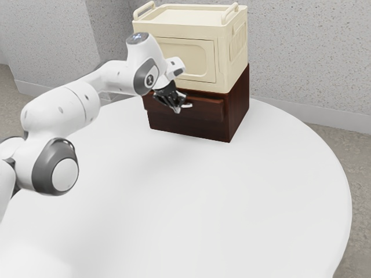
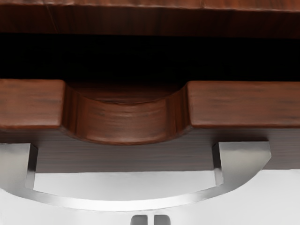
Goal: Push the drawer handle with one arm to close the drawer
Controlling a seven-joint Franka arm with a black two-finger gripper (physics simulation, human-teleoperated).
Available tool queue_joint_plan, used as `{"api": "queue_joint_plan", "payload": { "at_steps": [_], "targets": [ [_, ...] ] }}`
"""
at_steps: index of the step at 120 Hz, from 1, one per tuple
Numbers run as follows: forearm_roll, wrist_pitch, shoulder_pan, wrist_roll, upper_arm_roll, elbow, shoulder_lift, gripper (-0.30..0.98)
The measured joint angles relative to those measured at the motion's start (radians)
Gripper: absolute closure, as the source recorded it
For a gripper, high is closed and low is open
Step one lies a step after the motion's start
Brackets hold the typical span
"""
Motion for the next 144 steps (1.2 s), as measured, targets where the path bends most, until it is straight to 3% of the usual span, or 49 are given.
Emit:
{"api": "queue_joint_plan", "payload": {
  "at_steps": [144],
  "targets": [
    [0.013, 0.121, 0.014, 0.005, -0.018, 0.078, 0.076, 0.79]
  ]
}}
